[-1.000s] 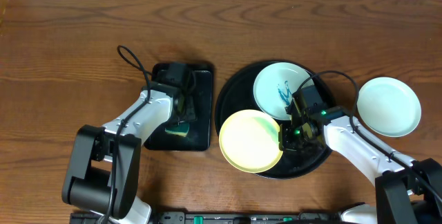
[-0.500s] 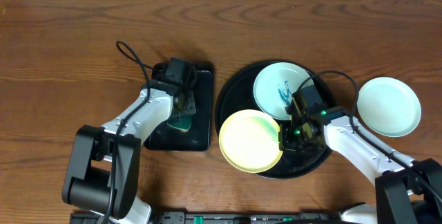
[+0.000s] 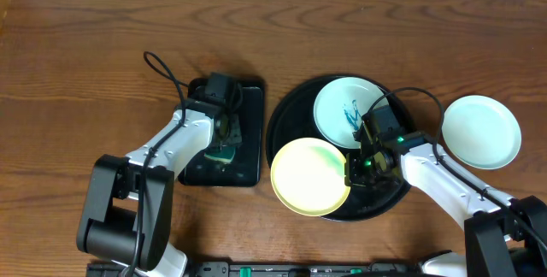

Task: Clean dirty plates on tray and stack at the side
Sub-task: 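Move the sponge back to the black rectangular tray with the left gripper, then tilt the yellow plate up with the right gripper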

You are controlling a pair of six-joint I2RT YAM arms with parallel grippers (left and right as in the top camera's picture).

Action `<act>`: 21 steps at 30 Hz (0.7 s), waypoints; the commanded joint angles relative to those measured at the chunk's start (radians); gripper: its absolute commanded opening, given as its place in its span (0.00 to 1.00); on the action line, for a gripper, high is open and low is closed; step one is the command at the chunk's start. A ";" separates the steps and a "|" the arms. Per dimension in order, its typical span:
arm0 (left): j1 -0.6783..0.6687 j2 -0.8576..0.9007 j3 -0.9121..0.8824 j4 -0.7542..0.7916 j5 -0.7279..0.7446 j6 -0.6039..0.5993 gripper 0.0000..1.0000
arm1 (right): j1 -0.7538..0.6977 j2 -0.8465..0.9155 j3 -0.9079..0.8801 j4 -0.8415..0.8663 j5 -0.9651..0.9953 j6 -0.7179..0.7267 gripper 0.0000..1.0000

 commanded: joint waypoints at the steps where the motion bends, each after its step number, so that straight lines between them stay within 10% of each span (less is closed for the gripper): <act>1: 0.003 0.002 0.014 -0.026 -0.009 0.006 0.61 | 0.010 0.000 -0.004 0.000 -0.001 -0.003 0.01; 21: 0.003 0.002 0.014 -0.067 -0.008 0.006 0.61 | 0.009 -0.312 0.070 -0.197 0.317 -0.035 0.01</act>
